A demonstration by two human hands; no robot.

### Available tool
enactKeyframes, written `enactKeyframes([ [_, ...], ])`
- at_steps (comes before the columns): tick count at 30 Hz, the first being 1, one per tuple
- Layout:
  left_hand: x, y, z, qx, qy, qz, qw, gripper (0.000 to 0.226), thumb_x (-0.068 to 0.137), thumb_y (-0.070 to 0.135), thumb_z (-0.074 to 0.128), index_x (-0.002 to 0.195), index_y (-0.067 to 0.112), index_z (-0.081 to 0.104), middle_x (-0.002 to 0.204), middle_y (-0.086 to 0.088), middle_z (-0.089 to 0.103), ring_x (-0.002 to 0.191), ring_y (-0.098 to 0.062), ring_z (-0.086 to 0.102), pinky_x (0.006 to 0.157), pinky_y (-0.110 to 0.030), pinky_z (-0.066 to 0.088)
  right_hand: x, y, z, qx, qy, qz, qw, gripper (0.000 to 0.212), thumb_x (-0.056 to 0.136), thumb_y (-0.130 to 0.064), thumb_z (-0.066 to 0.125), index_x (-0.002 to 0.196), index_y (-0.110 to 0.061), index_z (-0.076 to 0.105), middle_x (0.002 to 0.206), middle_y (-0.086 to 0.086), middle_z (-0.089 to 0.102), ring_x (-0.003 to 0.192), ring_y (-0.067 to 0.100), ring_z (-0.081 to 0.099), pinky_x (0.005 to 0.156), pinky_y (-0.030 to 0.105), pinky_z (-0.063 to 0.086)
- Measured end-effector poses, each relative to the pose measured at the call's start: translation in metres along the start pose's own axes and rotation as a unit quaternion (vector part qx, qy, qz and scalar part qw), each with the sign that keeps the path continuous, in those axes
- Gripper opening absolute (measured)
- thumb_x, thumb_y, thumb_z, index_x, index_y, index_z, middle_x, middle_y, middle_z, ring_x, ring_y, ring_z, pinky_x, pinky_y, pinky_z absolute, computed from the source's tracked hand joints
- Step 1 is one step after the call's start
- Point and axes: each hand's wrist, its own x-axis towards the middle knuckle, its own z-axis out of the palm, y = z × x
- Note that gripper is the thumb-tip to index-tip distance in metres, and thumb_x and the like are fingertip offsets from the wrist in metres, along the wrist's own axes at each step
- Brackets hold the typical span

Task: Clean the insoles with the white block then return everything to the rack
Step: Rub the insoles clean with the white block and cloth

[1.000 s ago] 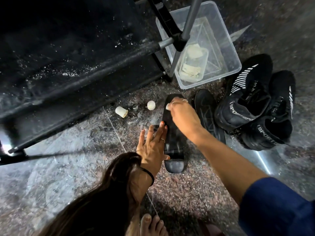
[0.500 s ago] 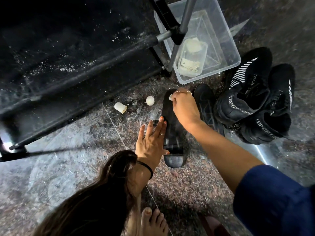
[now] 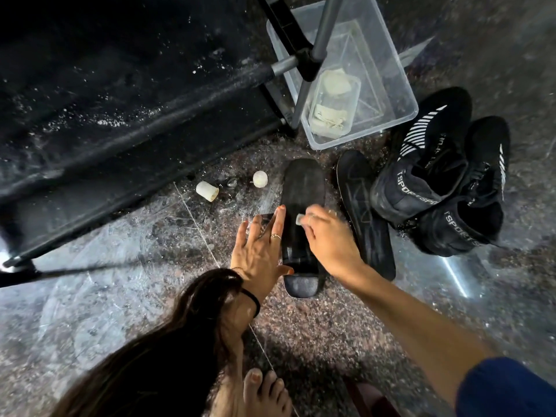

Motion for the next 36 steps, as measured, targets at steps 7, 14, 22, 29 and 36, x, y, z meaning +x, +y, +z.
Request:
enactKeyframes([
  [7,-0.001,0.001,-0.003,0.026,0.0,0.013,1.0,0.113,0.085,0.062,0.05,0.139,0.012,-0.036,0.157,-0.009,0.018,0.146,-0.026,-0.001,0.116,-0.041,-0.005,0.042,0.011,-0.01,-0.028,0.031,0.019,0.999,0.023,0.084,0.009,0.053,0.089,-0.006,0.07,0.093,0.009,0.059,0.085,0.028,0.058,0.073,0.039,0.054],
  [14,0.0,-0.001,-0.005,0.042,-0.017,0.016,0.999,0.111,0.086,0.065,0.046,0.139,0.009,-0.035,0.157,-0.011,0.017,0.146,-0.028,-0.001,0.116,-0.042,-0.004,0.009,0.001,0.0,-0.021,-0.017,0.017,0.999,0.016,0.091,-0.007,0.049,0.083,-0.009,0.063,0.084,0.006,0.055,0.075,0.025,0.056,0.069,0.037,0.049],
  [22,0.002,-0.002,-0.001,0.034,-0.023,0.013,0.999,0.113,0.085,0.066,0.047,0.134,0.011,-0.039,0.154,-0.011,0.025,0.146,-0.027,-0.002,0.115,-0.042,-0.007,0.022,-0.002,-0.006,-0.014,-0.034,-0.036,0.999,0.016,0.093,-0.003,0.047,0.09,-0.006,0.062,0.09,0.007,0.055,0.072,0.023,0.057,0.063,0.038,0.048],
  [29,0.002,-0.004,-0.003,0.032,-0.024,0.022,0.999,0.114,0.084,0.066,0.046,0.135,0.01,-0.038,0.156,-0.011,0.021,0.146,-0.027,0.0,0.118,-0.043,-0.003,0.046,-0.006,-0.014,-0.019,0.035,0.035,0.999,0.015,0.086,0.004,0.054,0.083,-0.001,0.068,0.09,0.012,0.06,0.08,0.03,0.061,0.07,0.037,0.051],
  [36,0.003,-0.003,-0.001,0.038,-0.026,0.021,0.999,0.112,0.086,0.066,0.045,0.135,0.01,-0.038,0.158,-0.012,0.013,0.146,-0.028,-0.002,0.117,-0.043,-0.006,0.002,-0.009,0.005,-0.007,-0.057,-0.045,0.997,0.025,0.098,-0.015,0.043,0.087,-0.001,0.061,0.091,0.004,0.053,0.073,0.023,0.056,0.066,0.044,0.05],
])
